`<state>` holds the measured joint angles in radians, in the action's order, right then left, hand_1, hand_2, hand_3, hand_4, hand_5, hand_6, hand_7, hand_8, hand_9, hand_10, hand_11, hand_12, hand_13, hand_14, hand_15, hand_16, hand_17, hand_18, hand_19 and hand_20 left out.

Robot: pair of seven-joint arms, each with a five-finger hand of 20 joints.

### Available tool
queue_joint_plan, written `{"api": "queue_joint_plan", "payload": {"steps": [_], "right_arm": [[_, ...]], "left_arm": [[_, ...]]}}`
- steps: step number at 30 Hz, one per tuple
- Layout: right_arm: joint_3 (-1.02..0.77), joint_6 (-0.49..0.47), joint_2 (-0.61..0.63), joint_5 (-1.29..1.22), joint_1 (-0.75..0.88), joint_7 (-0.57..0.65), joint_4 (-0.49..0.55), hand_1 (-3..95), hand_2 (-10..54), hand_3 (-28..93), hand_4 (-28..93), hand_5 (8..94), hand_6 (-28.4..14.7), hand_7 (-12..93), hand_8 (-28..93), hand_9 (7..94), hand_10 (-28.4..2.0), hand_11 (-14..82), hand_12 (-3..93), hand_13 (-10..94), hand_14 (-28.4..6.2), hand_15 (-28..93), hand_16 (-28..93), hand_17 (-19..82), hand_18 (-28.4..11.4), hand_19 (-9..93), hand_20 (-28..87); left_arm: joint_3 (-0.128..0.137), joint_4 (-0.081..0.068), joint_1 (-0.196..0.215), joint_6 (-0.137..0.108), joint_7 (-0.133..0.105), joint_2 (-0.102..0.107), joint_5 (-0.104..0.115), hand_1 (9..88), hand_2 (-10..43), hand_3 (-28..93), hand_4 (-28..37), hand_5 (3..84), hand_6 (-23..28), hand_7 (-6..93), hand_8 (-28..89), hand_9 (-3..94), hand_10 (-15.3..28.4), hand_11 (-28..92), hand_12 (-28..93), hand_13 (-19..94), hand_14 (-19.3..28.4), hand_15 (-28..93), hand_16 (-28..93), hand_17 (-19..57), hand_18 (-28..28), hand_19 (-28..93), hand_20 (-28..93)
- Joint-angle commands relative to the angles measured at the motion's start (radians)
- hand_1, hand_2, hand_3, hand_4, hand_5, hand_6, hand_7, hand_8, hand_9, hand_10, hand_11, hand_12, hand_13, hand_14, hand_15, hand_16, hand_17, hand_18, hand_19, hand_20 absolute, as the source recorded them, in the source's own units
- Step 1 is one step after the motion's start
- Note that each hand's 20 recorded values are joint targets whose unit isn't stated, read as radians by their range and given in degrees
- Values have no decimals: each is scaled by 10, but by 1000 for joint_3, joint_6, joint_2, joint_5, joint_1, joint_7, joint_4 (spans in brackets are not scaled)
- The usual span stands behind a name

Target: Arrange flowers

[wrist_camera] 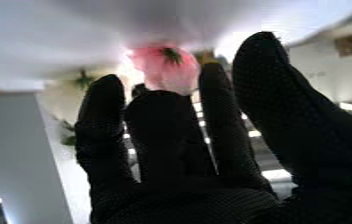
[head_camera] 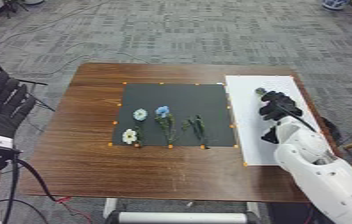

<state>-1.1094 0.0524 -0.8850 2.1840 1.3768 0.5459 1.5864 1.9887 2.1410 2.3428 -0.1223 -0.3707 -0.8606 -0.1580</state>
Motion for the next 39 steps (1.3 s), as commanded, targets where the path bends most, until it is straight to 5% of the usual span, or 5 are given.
{"api": "queue_joint_plan", "payload": {"steps": [1,6,13,30,39], "right_arm": [[43,11,-16,45,-46,33,-35,494,-95,811,-282,497,-62,125,-108,467,-146,96,97,704,-94,795,260,329,-234,829,349],[95,86,-25,93,-70,71,-68,557,-95,787,-282,589,-31,157,-126,639,-128,150,127,725,-88,780,262,349,-232,834,350],[116,115,-24,113,-73,72,-74,677,-95,691,-282,681,-10,192,-63,799,-89,128,396,734,-71,759,318,360,-220,825,369],[250,257,-128,140,-160,-113,113,681,-95,711,-283,716,-8,216,1,826,-82,171,455,751,-64,735,368,364,-218,828,374],[374,241,-277,75,-273,-222,18,670,-95,713,-283,711,3,233,-3,826,-75,167,456,751,-61,740,372,366,-211,822,380]], "left_arm": [[-2,11,15,13,9,-12,4,232,173,676,-283,358,52,36,-62,310,95,50,100,200,91,104,-35,-33,95,150,99],[-8,8,8,17,4,-12,11,235,172,676,-283,357,52,35,-62,310,95,50,100,201,92,104,-34,-33,95,151,99],[-9,9,5,16,4,-10,8,236,172,674,-283,357,52,34,-62,311,95,49,100,201,93,104,-34,-33,96,149,99],[-16,5,9,4,20,-6,22,242,209,552,-283,359,54,28,-61,312,97,44,99,200,93,99,-33,-34,97,149,100],[-42,-9,-30,7,46,5,13,225,195,607,-283,358,55,26,-60,311,98,42,100,200,92,96,-32,-33,96,149,100]]}}
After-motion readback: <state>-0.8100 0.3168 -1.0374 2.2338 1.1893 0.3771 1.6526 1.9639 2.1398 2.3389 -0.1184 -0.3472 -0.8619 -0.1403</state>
